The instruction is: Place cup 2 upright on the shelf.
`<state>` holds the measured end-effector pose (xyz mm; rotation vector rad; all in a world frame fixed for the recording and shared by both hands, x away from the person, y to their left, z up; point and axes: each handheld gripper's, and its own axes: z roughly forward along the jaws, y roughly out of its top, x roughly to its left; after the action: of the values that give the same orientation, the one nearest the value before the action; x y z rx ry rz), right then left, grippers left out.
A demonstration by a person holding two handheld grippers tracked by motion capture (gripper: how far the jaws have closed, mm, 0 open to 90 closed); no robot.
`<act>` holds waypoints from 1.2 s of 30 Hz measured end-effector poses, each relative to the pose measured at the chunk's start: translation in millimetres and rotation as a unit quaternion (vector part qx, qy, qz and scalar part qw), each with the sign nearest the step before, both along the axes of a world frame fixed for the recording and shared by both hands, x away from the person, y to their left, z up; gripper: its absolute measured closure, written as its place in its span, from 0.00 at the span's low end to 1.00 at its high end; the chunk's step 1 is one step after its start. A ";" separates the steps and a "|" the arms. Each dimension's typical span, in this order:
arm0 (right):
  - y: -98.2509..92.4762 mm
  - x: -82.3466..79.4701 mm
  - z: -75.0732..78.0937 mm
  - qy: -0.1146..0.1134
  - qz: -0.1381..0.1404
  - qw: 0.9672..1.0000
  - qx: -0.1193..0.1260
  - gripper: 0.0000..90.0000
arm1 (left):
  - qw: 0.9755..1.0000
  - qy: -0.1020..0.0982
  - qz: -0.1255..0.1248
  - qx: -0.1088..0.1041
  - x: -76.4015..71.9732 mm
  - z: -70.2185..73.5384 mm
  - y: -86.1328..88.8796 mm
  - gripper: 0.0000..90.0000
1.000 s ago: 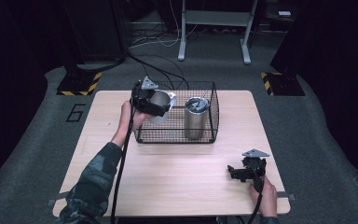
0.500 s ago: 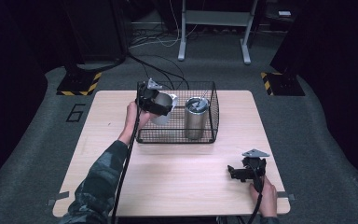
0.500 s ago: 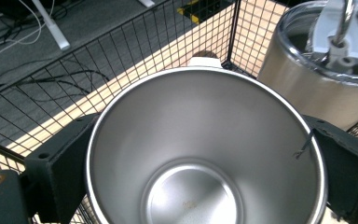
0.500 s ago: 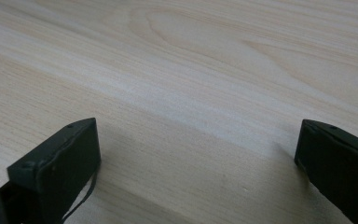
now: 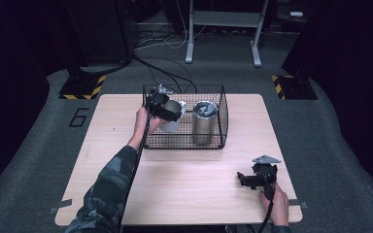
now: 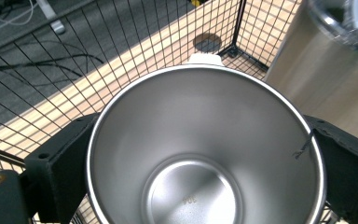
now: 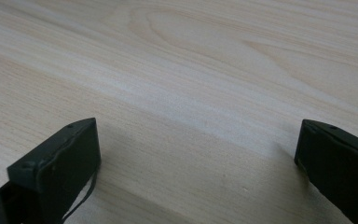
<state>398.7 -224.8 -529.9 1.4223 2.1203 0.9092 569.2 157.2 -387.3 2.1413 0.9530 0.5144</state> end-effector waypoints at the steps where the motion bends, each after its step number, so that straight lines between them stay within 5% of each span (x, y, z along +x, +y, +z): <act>1: 0.0 0.0 0.0 0.000 0.000 1.000 0.000 0.00 | 1.000 0.002 0.001 0.002 0.6 -0.6 -0.1 0.07; 36: 0.0 0.0 0.0 0.000 0.000 1.000 0.000 0.00 | 0.997 0.062 0.019 0.036 16.7 -29.6 -10.2 0.06</act>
<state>398.7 -224.8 -529.9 1.4226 2.1204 0.9087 585.9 147.0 -416.9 2.2442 1.0596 0.4441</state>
